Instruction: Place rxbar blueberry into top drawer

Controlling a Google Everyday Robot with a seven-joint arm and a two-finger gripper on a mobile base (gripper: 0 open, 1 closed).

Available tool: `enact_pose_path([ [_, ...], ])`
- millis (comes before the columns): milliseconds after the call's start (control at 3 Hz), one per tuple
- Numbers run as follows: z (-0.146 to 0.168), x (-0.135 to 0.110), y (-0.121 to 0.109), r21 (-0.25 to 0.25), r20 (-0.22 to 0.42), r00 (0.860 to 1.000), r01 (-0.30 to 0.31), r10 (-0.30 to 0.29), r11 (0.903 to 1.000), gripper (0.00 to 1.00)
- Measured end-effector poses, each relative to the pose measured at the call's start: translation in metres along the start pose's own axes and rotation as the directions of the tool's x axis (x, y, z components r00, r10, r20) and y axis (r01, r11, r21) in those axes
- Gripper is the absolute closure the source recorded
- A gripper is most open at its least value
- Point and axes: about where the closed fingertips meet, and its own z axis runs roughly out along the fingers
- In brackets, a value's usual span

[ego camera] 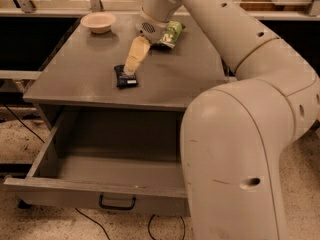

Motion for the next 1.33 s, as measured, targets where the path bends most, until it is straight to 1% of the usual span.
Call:
enact_pose_path([
  [333, 0.003, -0.001, -0.001, -0.003, 0.012, 1.000, 0.006, -0.006, 1.0000, 0.00],
  [667, -0.001, 0.001, 0.005, -0.005, 0.043, 0.998, 0.040, -0.039, 0.9992, 0.00],
  [1000, -0.005, 0.002, 0.019, -0.001, 0.063, 0.994, 0.093, -0.092, 0.9957, 0.00],
  [1333, -0.001, 0.001, 0.017, -0.004, 0.066, 0.994, 0.092, -0.092, 0.9957, 0.00],
])
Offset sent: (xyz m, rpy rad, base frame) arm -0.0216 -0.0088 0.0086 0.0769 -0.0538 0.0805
